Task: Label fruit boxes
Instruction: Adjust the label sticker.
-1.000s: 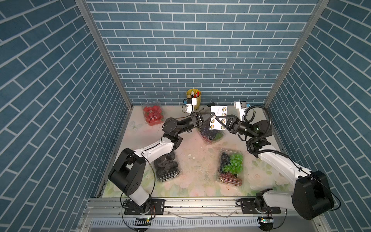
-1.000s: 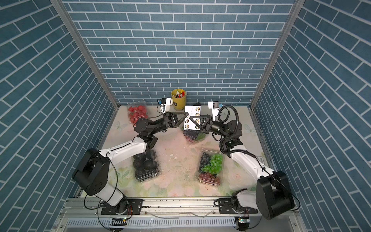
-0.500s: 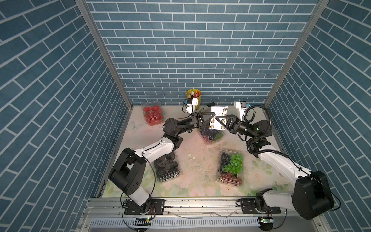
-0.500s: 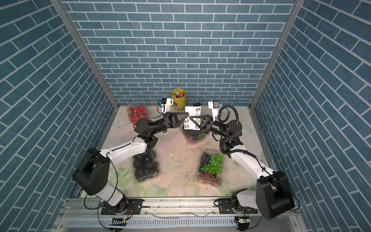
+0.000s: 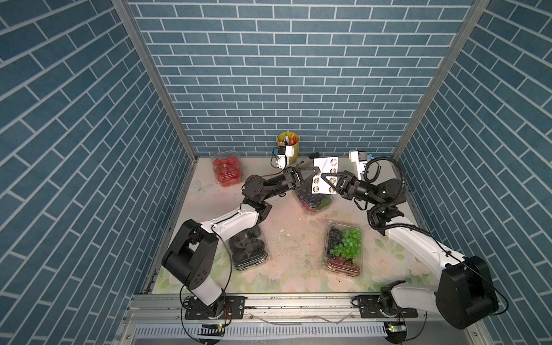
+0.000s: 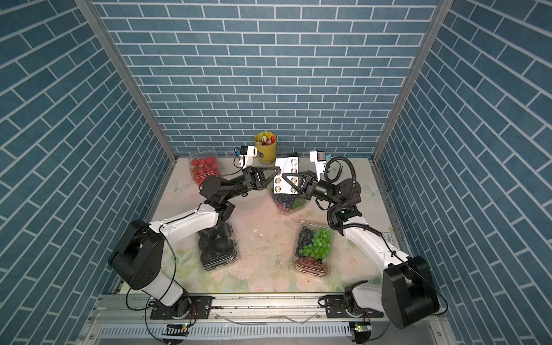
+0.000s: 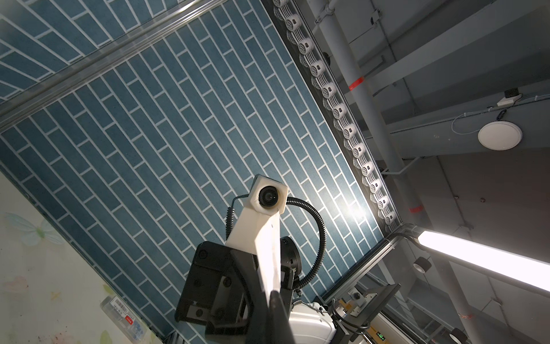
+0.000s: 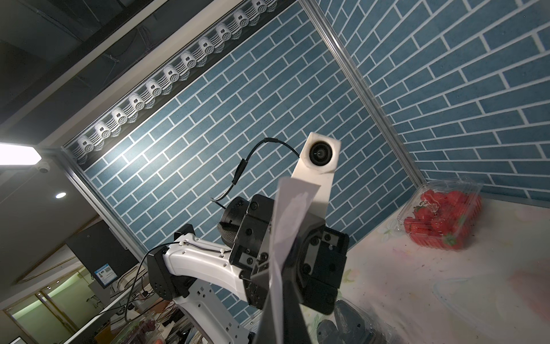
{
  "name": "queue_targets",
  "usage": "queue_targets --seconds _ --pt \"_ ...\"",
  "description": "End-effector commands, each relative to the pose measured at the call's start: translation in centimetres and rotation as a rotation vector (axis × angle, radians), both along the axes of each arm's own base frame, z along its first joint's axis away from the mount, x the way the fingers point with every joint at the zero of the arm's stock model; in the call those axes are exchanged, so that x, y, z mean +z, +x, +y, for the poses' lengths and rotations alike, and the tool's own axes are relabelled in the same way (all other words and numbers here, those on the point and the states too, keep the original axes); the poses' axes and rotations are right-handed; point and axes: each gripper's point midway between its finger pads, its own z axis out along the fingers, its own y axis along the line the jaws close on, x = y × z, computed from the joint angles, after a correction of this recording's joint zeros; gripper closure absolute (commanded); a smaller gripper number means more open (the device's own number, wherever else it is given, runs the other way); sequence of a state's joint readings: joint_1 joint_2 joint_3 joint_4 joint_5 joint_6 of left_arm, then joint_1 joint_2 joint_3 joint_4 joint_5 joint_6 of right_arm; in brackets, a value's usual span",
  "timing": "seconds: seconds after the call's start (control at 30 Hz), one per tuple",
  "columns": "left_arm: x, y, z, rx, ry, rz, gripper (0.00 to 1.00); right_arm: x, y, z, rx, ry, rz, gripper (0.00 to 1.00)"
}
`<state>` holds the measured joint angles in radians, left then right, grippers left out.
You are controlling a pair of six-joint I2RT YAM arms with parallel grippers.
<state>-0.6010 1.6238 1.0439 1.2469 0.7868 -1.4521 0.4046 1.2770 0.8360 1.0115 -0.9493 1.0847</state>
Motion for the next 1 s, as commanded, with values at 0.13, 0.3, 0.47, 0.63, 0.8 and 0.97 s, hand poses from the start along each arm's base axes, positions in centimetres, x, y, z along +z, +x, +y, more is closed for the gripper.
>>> queue_targets --seconds 0.13,0.3,0.47,0.63,0.8,0.97 --pt "0.6 -0.9 -0.6 -0.048 -0.004 -0.041 1.00 1.8 -0.4 -0.2 0.004 0.027 -0.052 1.00" --pt "0.9 -1.2 -0.7 -0.056 -0.014 -0.049 1.00 1.7 -0.2 -0.1 0.004 0.023 -0.048 1.00" --pt "1.2 -1.5 -0.6 -0.062 -0.018 -0.058 1.00 1.3 0.1 0.0 0.001 0.019 -0.038 1.00" --pt "1.1 -1.5 -0.7 -0.064 -0.018 -0.057 1.00 1.3 0.1 0.0 0.002 0.019 -0.036 1.00" --pt "1.1 -1.7 -0.9 -0.070 -0.019 -0.061 1.00 1.2 0.3 0.1 0.004 0.016 -0.030 1.00" --pt "0.9 -1.6 -1.0 -0.075 -0.013 -0.057 1.00 1.1 0.3 0.1 0.004 0.019 -0.031 1.00"
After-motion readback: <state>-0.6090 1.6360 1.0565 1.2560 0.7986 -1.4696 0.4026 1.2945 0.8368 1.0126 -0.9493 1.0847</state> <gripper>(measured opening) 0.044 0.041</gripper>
